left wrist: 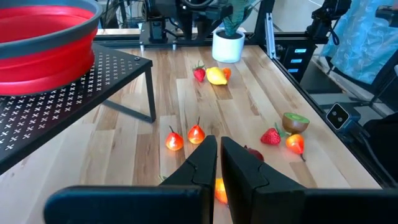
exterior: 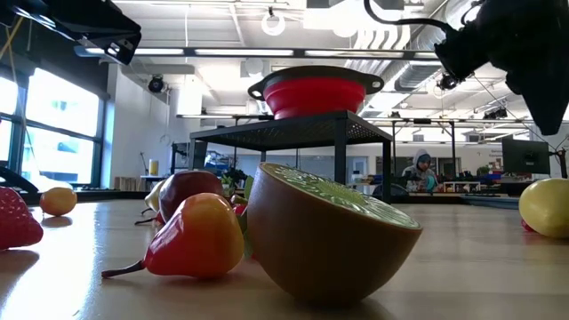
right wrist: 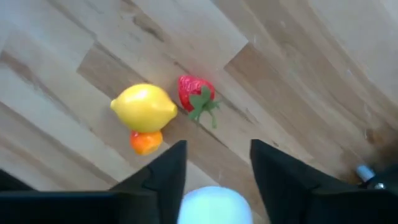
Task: Pick & Place Fruit
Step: Put the strawberry into the strainer bowl on the shelf
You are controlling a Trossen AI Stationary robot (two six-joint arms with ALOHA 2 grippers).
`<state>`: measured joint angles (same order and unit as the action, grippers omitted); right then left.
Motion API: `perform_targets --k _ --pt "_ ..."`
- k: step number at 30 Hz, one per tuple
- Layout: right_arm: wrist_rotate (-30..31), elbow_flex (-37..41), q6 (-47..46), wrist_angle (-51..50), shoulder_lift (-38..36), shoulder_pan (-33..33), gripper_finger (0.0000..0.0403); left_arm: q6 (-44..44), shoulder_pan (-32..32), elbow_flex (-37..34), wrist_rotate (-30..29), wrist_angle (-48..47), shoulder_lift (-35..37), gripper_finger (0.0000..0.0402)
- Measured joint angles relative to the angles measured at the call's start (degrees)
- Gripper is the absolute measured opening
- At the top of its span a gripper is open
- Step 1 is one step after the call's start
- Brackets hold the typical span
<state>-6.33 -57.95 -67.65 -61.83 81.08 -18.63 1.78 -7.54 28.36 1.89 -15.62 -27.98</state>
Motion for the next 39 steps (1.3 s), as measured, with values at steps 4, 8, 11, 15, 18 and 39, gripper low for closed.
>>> perform_targets --k 4,8,11,15,18,39 --pt "1.46 0.04 0.43 0.25 0.0 0.0 0.0212 0.0 0.0 0.0 0.0 0.0 0.02 0.0019" --pt "1.54 0.04 1.23 0.95 0.0 -0.08 0.0213 0.0 -0.02 0.0 0.0 0.0 0.02 0.0019" --pt "1.44 0.04 1.74 1.24 0.0 -0.27 0.0204 0.02 0.01 0.0 0.01 0.02 0.0 0.0019" --pt "1.46 0.04 1.76 1.54 0.0 -0.28 0.0193 0.02 0.0 0.0 0.0 0.0 0.0 0.0019" --pt "1.77 0.04 1.76 1.64 0.0 -0.29 0.019 0.02 0.0 0.0 0.01 0.0 0.0 0.0019" --pt "-0.48 9.84 1.37 13.57 0.42 -2.85 0.0189 0.04 0.0 0.0 0.01 0.02 0.02 0.0019"
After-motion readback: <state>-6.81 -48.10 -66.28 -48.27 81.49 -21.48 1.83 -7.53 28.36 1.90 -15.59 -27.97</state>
